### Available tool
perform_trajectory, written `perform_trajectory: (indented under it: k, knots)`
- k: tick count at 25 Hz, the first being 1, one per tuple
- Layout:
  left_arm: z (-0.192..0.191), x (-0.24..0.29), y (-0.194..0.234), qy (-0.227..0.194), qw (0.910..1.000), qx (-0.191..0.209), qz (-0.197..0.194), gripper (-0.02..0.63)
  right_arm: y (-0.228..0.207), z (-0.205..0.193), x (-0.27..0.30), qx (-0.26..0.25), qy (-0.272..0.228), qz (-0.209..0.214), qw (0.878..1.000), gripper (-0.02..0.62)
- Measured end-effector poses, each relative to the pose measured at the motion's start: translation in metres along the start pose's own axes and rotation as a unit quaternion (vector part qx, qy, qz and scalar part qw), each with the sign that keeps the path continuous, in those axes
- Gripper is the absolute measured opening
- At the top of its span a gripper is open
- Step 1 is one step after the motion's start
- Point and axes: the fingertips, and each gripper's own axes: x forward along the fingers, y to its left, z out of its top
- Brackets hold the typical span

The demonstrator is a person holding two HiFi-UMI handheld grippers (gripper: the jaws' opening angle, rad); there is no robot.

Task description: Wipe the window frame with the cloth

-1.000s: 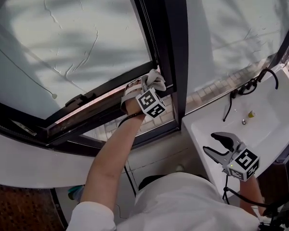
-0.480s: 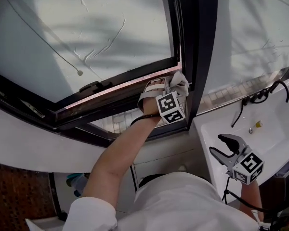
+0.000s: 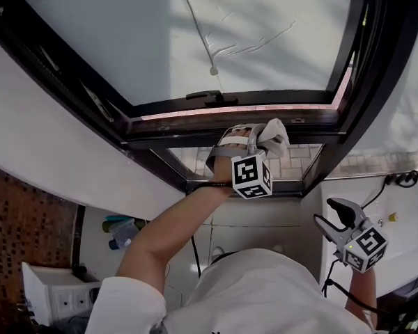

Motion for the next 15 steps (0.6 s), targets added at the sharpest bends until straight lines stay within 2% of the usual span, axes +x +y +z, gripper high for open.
perform_trajectory:
  k: [8, 15]
  knots:
    - [-0.168, -0.082, 0.042, 0.058, 0.9969, -0.026, 0.046, 0.132, 0.073, 0.030, 0.078, -0.026, 0.008, 0.031, 0.999, 0.218]
    - [-0.309, -0.125, 0.078, 0.114, 0.9893, -0.047, 0.078, 0.132, 0.126, 0.048, 0.127, -0.036, 0.014, 0.031, 0.999, 0.216]
